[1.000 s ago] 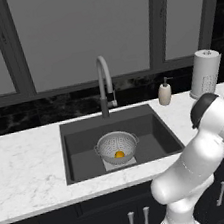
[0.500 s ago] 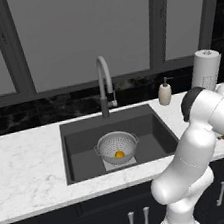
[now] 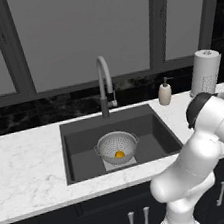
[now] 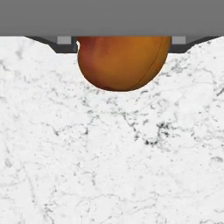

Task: Put the colander in the sink, put the mango, peach in the colander, and turn on the sink faucet and pour water over the colander.

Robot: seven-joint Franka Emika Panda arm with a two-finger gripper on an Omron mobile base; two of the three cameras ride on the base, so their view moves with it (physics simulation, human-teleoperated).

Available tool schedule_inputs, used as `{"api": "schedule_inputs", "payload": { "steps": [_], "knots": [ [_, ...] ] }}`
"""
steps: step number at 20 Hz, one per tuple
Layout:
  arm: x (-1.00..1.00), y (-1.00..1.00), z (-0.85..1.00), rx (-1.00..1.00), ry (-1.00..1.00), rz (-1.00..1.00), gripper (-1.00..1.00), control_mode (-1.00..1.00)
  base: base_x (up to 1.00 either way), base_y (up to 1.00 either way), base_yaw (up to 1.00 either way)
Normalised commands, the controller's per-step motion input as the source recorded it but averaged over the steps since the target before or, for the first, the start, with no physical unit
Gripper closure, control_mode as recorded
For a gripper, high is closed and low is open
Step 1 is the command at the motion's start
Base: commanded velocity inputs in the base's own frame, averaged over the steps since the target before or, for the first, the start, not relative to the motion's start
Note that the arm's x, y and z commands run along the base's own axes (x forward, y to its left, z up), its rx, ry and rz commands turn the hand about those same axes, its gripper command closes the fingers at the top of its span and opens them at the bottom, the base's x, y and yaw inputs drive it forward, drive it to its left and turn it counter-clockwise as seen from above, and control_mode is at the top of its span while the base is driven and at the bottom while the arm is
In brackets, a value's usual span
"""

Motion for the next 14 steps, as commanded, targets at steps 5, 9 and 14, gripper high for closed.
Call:
{"api": "schedule_inputs", "payload": {
  "steps": [5, 9, 14],
  "knots": [
    [-0.04, 0.89, 0.45, 0.00, 0.00, 0.04, 1.00, -1.00, 0.00, 0.00, 0.00],
    [0.00, 0.97, 0.34, 0.00, 0.00, 0.03, 1.00, -1.00, 0.00, 0.00, 0.00],
    [-0.05, 0.96, 0.24, 0.00, 0.00, 0.02, 1.00, -1.00, 0.00, 0.00, 0.00]
  ]
}}
